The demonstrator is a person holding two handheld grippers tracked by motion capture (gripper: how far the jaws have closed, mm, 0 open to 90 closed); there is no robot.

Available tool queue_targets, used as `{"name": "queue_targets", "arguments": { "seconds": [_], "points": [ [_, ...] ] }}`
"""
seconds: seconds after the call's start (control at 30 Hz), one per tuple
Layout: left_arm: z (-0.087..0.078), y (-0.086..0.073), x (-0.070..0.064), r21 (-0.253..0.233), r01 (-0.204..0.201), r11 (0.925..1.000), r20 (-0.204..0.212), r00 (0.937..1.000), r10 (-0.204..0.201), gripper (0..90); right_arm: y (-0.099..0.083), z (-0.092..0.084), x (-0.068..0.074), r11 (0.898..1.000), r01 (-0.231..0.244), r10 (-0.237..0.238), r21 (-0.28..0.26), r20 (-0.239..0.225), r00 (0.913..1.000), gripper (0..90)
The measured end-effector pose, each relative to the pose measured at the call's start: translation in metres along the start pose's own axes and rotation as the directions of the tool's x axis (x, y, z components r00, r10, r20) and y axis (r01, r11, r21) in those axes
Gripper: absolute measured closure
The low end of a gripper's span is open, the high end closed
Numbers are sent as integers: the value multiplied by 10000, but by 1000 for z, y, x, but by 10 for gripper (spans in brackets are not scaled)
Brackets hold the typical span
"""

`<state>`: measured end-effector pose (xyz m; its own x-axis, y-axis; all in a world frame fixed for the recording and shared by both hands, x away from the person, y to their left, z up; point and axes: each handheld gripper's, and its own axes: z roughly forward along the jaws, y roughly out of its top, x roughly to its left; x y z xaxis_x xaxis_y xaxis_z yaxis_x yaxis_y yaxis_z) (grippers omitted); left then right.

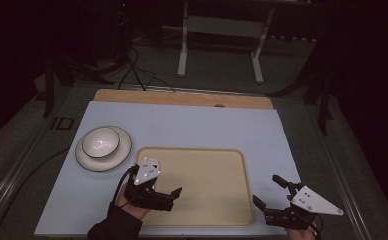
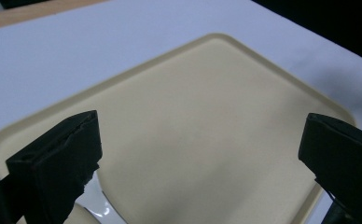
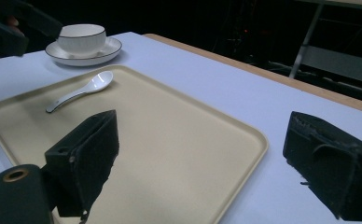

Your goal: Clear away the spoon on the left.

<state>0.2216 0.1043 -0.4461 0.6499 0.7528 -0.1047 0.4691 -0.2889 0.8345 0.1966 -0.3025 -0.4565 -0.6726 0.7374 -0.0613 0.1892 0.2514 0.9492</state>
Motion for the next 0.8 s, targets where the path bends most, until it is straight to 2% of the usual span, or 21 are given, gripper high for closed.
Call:
{"name": "queue_targets", "arguments": {
  "seconds": [0.03,0.2,0.3,0.43,0.57,0.67,0.8],
  "points": [
    [-8,2,3,-30,-205,9998,10,9998,205,0,0,0,0,10000,-10,10,-2,16,10000,106],
    [-19,3,11,-55,-34,10000,196,9998,35,0,0,-1,0,10000,24,-24,2,28,10000,106],
    [-25,3,15,-22,-205,9998,45,9998,205,0,0,-1,1,10000,41,-41,-7,54,10000,106],
    [-33,3,21,-160,-339,9993,119,9993,341,0,0,-1,1,10000,70,-70,-6,55,10000,106],
    [-37,1,24,-248,-394,9989,164,9991,398,0,0,-1,1,10000,64,-64,3,49,10000,106],
    [-39,-5,29,-480,-281,9985,183,9994,290,0,0,-1,1,10000,73,-74,26,35,10000,106],
    [-39,-13,33,-514,-453,9976,204,9987,464,0,0,-1,1,10000,67,-67,29,17,10000,106]
  ]
}}
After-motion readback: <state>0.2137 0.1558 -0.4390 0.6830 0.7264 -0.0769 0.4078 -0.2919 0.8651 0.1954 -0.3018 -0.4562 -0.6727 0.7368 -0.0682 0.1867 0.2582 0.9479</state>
